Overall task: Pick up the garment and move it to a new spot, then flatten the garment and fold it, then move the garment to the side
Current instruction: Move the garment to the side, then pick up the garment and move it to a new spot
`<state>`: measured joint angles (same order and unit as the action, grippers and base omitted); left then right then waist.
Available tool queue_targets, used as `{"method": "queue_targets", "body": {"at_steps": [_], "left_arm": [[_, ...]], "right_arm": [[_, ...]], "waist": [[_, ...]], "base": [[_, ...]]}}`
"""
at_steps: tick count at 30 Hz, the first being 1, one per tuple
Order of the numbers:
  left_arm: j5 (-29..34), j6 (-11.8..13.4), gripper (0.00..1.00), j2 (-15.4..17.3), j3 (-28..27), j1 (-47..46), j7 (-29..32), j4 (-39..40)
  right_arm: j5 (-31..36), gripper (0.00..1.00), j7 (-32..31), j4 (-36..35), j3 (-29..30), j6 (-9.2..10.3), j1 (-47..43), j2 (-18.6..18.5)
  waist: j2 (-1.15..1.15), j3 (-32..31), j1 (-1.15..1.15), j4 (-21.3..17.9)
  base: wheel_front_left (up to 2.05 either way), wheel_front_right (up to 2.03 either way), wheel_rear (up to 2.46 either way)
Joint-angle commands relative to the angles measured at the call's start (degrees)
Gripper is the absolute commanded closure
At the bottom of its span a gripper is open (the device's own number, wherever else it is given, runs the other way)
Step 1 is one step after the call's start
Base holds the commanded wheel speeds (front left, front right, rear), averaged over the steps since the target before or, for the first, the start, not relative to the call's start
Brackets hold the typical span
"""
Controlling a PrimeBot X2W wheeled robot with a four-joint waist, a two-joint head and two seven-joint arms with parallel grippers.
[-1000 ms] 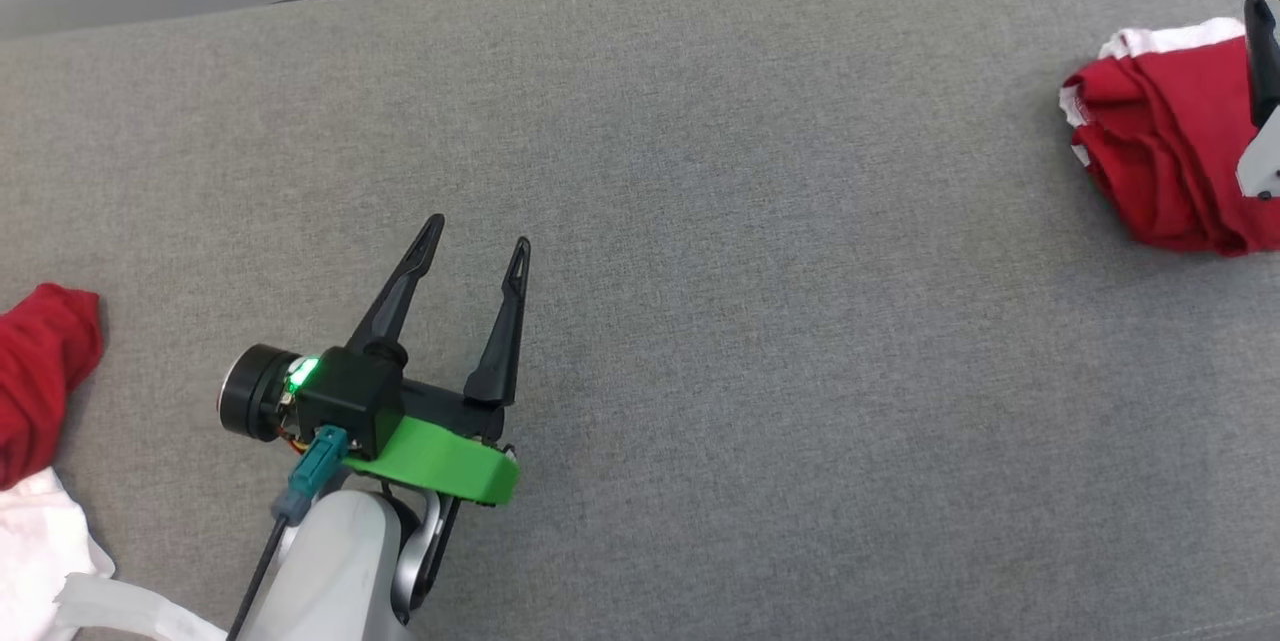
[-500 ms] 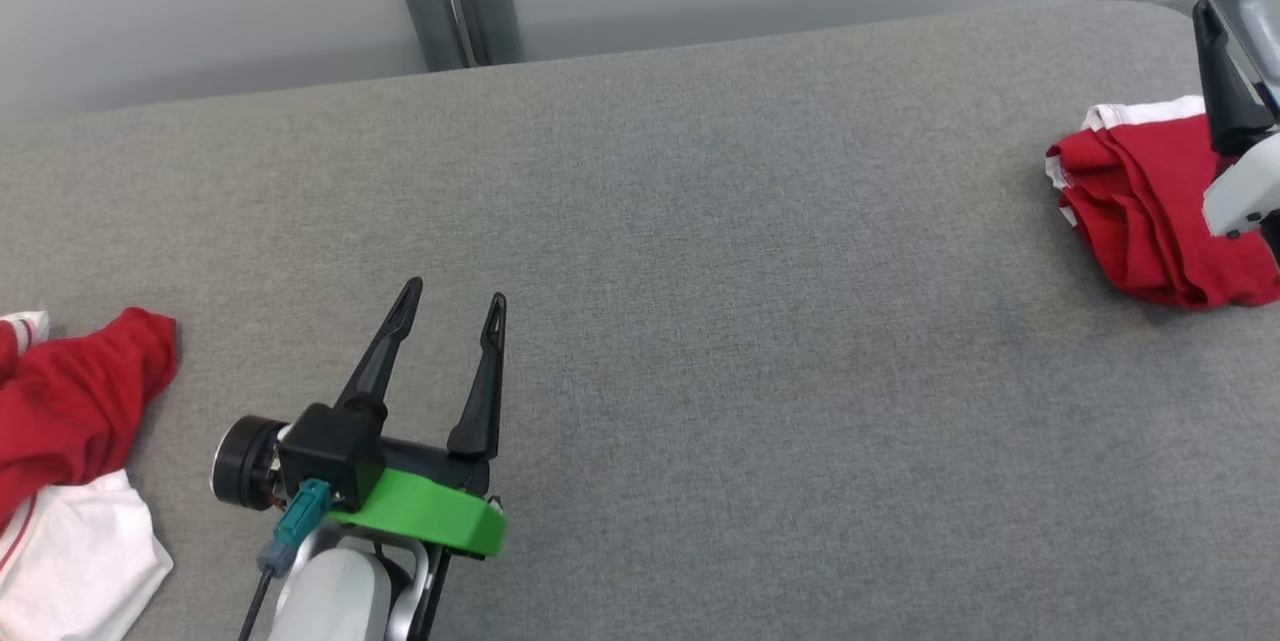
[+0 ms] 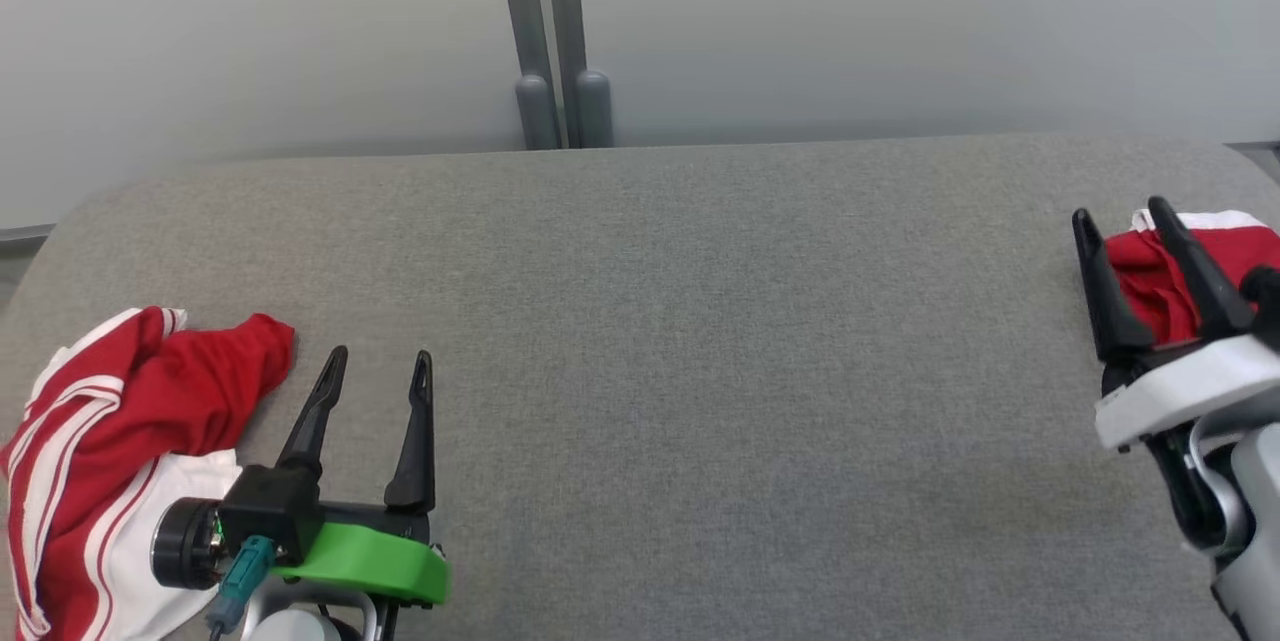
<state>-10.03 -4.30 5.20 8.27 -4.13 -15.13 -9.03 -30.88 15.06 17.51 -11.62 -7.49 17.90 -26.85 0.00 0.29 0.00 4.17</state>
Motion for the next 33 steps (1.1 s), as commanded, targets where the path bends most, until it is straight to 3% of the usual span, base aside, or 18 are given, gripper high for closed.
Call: {"method": "queue_targets", "body": {"at_steps": [1, 11, 33], "left_arm": [[0.00, 0.36, 0.00, 0.27, -0.41, 0.96, -0.02, -0.08], [0.58, 0.36, 0.00, -0.43, -2.24, 3.36, -0.02, -2.69], [1.68, -1.16, 0.00, -1.54, -3.31, 2.93, -0.02, -3.92]], "right_arm": [[0.90, 0.00, 0.14, -1.28, 1.04, -0.01, -2.92, 1.16], [3.70, 0.00, 0.14, -3.70, 5.82, -0.01, -13.36, 8.35], [7.85, 0.00, 0.14, -3.83, 6.78, -0.01, -15.13, 10.21]], "waist": [[0.00, -1.95, 0.00, 2.28], [0.00, -3.23, 0.00, 3.29], [0.00, -3.48, 0.00, 2.51]], "base": [[0.00, 0.00, 0.00], [0.00, 0.00, 0.00], [0.00, 0.00, 0.00]]}}
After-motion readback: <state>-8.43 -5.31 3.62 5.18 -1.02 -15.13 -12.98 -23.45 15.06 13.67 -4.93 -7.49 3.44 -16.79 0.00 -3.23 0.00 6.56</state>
